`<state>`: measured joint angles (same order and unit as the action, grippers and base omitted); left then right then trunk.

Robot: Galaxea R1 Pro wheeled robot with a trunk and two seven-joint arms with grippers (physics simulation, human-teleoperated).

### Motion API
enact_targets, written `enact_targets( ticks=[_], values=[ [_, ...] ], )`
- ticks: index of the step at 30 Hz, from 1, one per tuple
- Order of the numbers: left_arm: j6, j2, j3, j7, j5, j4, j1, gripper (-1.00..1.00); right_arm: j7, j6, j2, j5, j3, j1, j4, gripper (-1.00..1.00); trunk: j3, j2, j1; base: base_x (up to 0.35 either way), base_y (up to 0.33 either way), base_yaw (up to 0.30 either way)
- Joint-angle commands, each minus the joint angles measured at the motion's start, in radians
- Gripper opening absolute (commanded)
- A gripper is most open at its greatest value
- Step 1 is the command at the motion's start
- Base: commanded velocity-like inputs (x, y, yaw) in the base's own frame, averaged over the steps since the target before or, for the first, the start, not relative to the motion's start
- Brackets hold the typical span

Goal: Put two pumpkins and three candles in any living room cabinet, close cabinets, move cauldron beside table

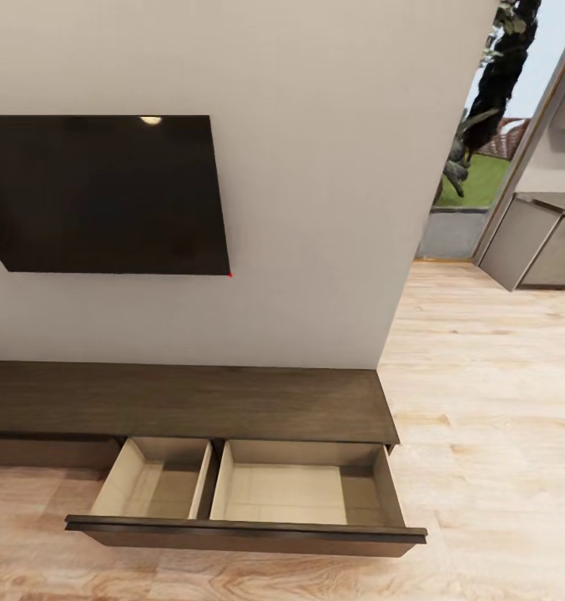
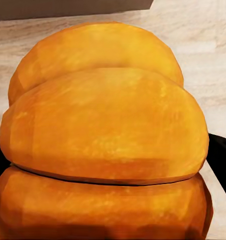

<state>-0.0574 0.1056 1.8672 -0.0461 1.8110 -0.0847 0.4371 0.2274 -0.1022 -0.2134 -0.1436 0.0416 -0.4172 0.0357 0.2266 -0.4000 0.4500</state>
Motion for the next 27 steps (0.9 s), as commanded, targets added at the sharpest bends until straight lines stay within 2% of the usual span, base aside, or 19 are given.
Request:
enact_targets(
  ticks=[1,3,5,7,8,9,11,14,15,17,18,20,22,23,27],
  values=[
    [-0.001,0.002,0.000,0.006,-0.001,0.001,0.001,-1.00,0.021,0.008,-0.001,-0.002,-0.001,0.000,-0.001,-1.00,0.000,0.000,0.000,0.000,0.000,0.000],
    [-0.002,0.011,0.001,0.041,-0.002,0.001,0.002,-1.00,0.085,0.047,-0.003,0.000,-0.001,-0.001,-0.005,-1.00,0.000,0.000,0.000,0.000,0.000,0.000],
    [-0.002,0.025,0.002,0.121,-0.003,0.002,0.007,-1.00,0.168,0.118,-0.016,0.003,0.000,-0.003,-0.026,-1.00,0.000,0.000,0.000,0.000,0.000,0.000],
    [-0.004,0.039,0.003,0.274,-0.013,0.006,0.020,-1.00,0.272,0.193,-0.045,0.004,0.002,-0.004,-0.074,-1.00,0.000,0.000,0.000,0.000,0.000,0.000],
    [-0.005,0.044,0.003,0.342,-0.025,0.007,0.028,-1.00,0.306,0.209,-0.057,0.005,0.002,-0.004,-0.088,-1.00,0.000,0.000,0.000,0.000,0.000,0.000],
    [-0.006,0.050,0.003,0.440,-0.049,0.008,0.041,-1.00,0.348,0.223,-0.077,0.005,0.003,-0.004,-0.101,-1.00,0.000,0.000,0.000,0.000,0.000,0.000],
    [-0.008,0.058,0.003,0.555,-0.080,0.009,0.056,-1.00,0.389,0.232,-0.100,0.006,0.003,-0.005,-0.109,-1.00,0.000,0.000,0.000,0.000,0.000,0.000],
    [-0.006,0.072,0.003,0.715,-0.102,0.009,0.074,-1.00,0.420,0.237,-0.121,0.007,0.003,-0.005,-0.121,-1.00,0.000,0.000,0.000,0.000,0.000,0.000],
    [-0.003,0.086,0.003,0.827,-0.106,0.010,0.092,-1.00,0.444,0.238,-0.130,0.012,0.008,-0.005,-0.139,-1.00,0.000,0.000,0.000,0.000,0.000,0.000],
    [-0.002,0.107,0.002,0.933,-0.108,0.011,0.116,-1.00,0.502,0.239,-0.136,0.038,0.020,-0.005,-0.159,-1.00,0.000,0.000,0.000,0.000,0.000,0.000],
    [-0.001,0.123,0.001,1.034,-0.108,0.023,0.145,-1.00,0.564,0.241,-0.147,0.054,0.025,-0.005,-0.185,-1.00,0.000,0.000,0.000,0.000,0.000,0.000],
    [-0.001,0.125,0.001,1.078,-0.108,0.029,0.160,-1.00,0.577,0.241,-0.152,0.056,0.024,-0.005,-0.193,-1.00,0.000,0.000,0.000,0.000,0.000,0.000],
    [-0.001,0.127,0.001,1.222,-0.108,0.034,0.198,-1.00,0.619,0.258,-0.165,0.058,0.024,-0.005,-0.240,-1.00,0.000,0.000,0.000,0.000,0.000,0.000],
    [-0.001,0.126,0.001,1.260,-0.108,0.034,0.212,-1.00,0.630,0.283,-0.166,0.058,0.024,-0.005,-0.257,-1.00,0.000,0.000,0.000,0.000,0.000,0.000],
    [-0.001,0.126,0.001,1.344,-0.108,0.034,0.251,-1.00,0.673,0.330,-0.168,0.057,0.023,-0.005,-0.310,-1.00,0.000,0.000,0.000,0.000,0.000,0.000]
  ],
)
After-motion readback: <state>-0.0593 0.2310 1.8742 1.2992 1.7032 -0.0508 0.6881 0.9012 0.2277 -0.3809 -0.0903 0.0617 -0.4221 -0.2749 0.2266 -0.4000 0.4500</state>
